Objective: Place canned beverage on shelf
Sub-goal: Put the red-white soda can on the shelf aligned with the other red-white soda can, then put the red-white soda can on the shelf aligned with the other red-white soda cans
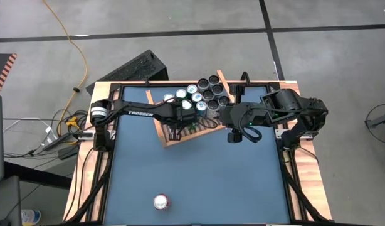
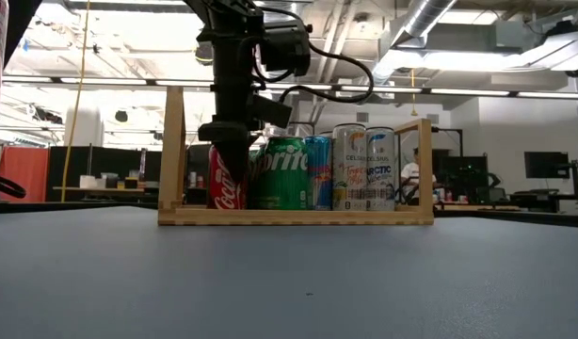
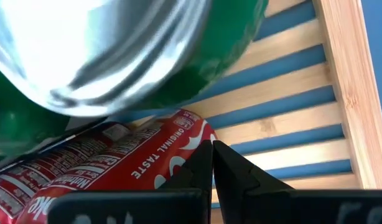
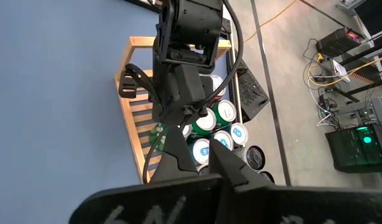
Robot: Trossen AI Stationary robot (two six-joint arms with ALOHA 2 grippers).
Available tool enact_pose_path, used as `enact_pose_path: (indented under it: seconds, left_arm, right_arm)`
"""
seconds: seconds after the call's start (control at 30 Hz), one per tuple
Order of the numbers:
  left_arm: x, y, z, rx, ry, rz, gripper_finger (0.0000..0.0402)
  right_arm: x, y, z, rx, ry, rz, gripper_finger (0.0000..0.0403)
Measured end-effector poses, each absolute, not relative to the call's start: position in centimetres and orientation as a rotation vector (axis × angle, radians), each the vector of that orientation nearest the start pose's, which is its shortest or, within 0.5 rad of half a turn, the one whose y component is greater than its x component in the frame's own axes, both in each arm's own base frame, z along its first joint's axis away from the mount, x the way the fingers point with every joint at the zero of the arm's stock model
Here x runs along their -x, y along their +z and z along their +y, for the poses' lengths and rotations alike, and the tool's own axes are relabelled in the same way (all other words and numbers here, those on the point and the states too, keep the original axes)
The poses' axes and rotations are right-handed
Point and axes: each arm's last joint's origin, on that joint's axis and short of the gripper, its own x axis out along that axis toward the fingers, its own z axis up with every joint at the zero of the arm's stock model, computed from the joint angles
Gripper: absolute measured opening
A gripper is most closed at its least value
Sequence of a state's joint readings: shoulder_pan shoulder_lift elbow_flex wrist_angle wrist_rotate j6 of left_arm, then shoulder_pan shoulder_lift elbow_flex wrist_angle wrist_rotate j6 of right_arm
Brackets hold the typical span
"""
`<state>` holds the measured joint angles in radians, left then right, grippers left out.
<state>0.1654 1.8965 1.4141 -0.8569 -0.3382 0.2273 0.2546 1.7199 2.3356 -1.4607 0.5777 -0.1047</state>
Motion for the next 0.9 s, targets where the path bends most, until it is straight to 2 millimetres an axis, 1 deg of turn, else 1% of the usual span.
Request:
enact_pose_path:
  seconds: [0.13, 0.23, 0.33, 0.4, 0.43, 0.5, 0.57, 0.63, 0.7, 0.8, 0.9]
  left_arm:
    - [-36.7, 20.9, 6.4, -0.307, 0.244, 1.4, 0.0]
    - [-37.3, 22.4, 5.6, -0.317, 0.233, 1.347, 0.0]
    - [-37.3, 24.2, 5.0, -0.3, 0.223, 1.323, 0.0]
    - [-37.0, 25.6, 4.4, -0.25, 0.176, 1.331, 0.0]
    - [-36.7, 26.6, 4.0, -0.22, 0.145, 1.32, 0.0]
    - [-36.0, 29.6, 3.0, -0.177, 0.098, 1.246, 0.0]
    - [-34.1, 33.4, 1.8, -0.174, 0.082, 1.159, 0.0]
    - [-31.4, 37.1, 0.6, -0.17, 0.058, 1.069, 0.0]
    - [-28.5, 39.8, -0.5, -0.108, 0.021, 0.987, 0.0]
    - [-24.3, 42.5, -2.4, 0.037, -0.051, 0.879, 0.0003]
    - [-21.1, 44.2, -4.4, 0.161, -0.097, 0.808, 0.0019]
  right_arm:
    - [-28.0, 48.6, 5.7, 0.442, -0.263, 0.793, 0.0]
    - [-28.1, 48.6, 5.7, 0.443, -0.263, 0.793, 0.0]
    - [-28.1, 48.6, 5.7, 0.447, -0.261, 0.793, 0.0]
    - [-28.1, 48.6, 5.7, 0.445, -0.252, 0.793, 0.0]
    - [-28.1, 48.6, 5.7, 0.45, -0.24, 0.795, 0.0]
    - [-28.1, 48.6, 5.9, 0.458, -0.198, 0.798, 0.0]
    - [-28.0, 48.6, 6.1, 0.466, -0.178, 0.797, 0.0]
    - [-27.8, 48.7, 6.3, 0.466, -0.167, 0.79, 0.0]
    - [-27.6, 48.9, 6.4, 0.464, -0.163, 0.782, 0.0]
    - [-27.6, 48.8, 6.5, 0.463, -0.127, 0.782, 0.0]
    - [-27.7, 48.8, 6.4, 0.436, -0.076, 0.788, 0.0009]
